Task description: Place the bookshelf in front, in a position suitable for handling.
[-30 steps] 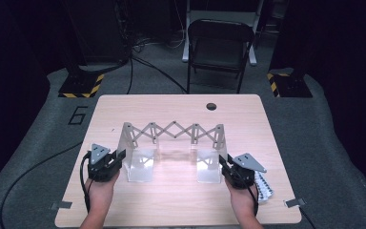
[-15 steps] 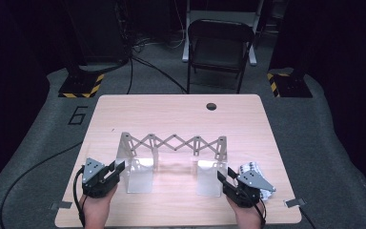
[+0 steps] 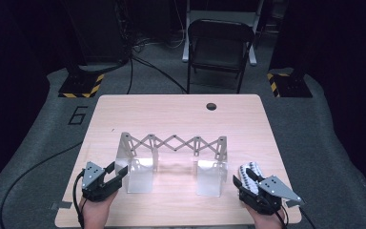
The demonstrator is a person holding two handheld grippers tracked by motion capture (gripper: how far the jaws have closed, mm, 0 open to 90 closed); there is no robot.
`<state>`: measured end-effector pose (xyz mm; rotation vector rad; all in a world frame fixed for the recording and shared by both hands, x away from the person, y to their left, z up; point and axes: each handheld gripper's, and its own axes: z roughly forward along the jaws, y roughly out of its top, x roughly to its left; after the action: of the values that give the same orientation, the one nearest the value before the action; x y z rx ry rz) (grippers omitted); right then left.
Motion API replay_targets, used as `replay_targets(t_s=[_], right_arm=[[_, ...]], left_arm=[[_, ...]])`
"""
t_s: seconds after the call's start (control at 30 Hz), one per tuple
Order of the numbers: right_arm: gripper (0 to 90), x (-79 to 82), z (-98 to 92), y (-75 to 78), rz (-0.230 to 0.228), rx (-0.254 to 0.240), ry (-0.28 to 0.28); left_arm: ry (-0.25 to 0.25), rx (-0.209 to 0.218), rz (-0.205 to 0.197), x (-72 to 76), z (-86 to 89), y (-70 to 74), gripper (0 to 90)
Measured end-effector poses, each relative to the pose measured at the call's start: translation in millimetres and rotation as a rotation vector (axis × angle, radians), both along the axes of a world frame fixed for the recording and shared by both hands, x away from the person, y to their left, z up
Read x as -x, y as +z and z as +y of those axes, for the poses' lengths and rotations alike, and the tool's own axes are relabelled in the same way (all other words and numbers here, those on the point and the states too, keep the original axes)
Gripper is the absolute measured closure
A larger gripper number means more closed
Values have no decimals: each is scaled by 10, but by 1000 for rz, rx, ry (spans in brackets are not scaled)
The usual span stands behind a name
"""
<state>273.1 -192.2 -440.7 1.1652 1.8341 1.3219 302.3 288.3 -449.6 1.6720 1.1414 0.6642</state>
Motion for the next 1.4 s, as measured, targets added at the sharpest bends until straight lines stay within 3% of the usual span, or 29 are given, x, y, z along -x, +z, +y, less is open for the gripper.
replay_targets(t_s=[0.07,0.1,0.13,0.17,0.2,0.27,0.33,0.5,0.8,0.87,0.97,1.07,1.13,1.23,1.33,1.37,1.4], right_arm=[[421,-80,-134,-151,53,20,-34],[421,-80,-134,-151,53,20,-34],[421,-132,-237,-280,106,30,-59],[421,-132,-237,-280,106,30,-59],[421,-166,-317,-373,146,32,-87],[421,-172,-342,-400,160,35,-97],[422,-194,-417,-499,195,57,-145],[389,-212,-460,-578,245,61,-159],[272,-337,-440,-770,361,126,-169],[237,-343,-436,-776,367,139,-177],[236,-357,-441,-796,369,137,-170],[242,-365,-443,-818,379,104,-182],[249,-363,-439,-823,377,118,-187],[296,-360,-429,-825,374,117,-180],[446,-358,-406,-817,365,117,-155],[446,-358,-406,-817,365,117,-155],[549,-367,-364,-817,353,113,-133]], left_arm=[[-7,-10,11,-24,-8,-31,476],[-7,-10,11,-24,-8,-31,467],[-13,-16,20,-37,-13,-46,462],[-13,-16,20,-37,-13,-46,457],[-14,-18,20,-43,-21,-51,452],[-16,-23,15,-43,-23,-49,450],[-18,-27,9,-44,-29,-46,448],[-20,-21,9,-56,-35,-55,434],[-20,-21,19,-79,-16,-81,430],[-21,-23,18,-78,-16,-86,429],[-22,-29,20,-74,-19,-90,429],[-21,-33,17,-75,-23,-97,429],[-19,-36,16,-77,-27,-102,429],[-22,-39,20,-79,-25,-106,429],[-23,-39,20,-84,-26,-113,429],[-23,-39,20,-84,-26,-113,431],[-26,-39,22,-88,-26,-115,433]])
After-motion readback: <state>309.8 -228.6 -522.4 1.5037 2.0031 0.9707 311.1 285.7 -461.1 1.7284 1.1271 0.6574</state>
